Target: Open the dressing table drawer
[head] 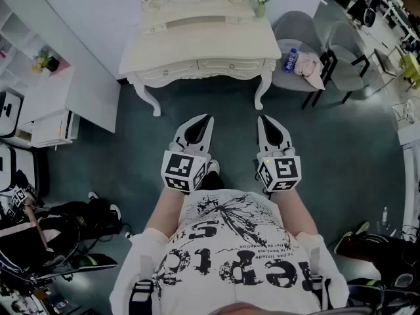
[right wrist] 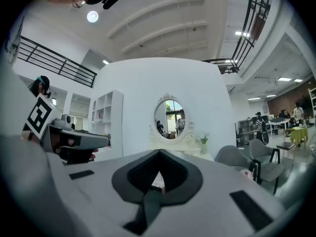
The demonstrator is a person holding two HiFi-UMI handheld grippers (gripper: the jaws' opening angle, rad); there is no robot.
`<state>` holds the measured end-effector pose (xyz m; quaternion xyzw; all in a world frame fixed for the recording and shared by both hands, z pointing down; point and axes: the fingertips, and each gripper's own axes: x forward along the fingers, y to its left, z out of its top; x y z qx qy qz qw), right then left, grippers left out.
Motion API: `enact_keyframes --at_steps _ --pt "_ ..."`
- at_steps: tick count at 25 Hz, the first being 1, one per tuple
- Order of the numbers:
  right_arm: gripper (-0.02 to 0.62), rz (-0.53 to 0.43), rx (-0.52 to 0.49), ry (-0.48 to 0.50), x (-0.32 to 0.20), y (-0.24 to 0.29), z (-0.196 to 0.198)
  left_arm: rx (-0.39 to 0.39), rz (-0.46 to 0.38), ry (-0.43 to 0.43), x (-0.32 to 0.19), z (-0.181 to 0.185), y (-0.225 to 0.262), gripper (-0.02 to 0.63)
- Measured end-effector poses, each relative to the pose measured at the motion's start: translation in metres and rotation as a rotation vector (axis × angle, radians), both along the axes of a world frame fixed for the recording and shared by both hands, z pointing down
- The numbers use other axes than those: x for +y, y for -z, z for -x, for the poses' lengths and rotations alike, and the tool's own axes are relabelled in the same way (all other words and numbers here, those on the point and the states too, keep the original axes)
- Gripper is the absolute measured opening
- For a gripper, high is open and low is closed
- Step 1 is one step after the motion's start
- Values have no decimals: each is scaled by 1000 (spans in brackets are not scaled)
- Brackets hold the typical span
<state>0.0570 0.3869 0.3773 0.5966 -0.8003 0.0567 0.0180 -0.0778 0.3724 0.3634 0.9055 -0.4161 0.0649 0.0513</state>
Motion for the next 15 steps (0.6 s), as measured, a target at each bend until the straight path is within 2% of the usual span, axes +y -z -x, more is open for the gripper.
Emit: enact_keyframes --at_steps 11,15 --pt "17 35 -1 2 -8 -14 -2 10 46 -6 -12 -4 -18 18" --pt "17 49 -11 -34 -19 -21 -10 21 64 -15 -22 -6 -29 18"
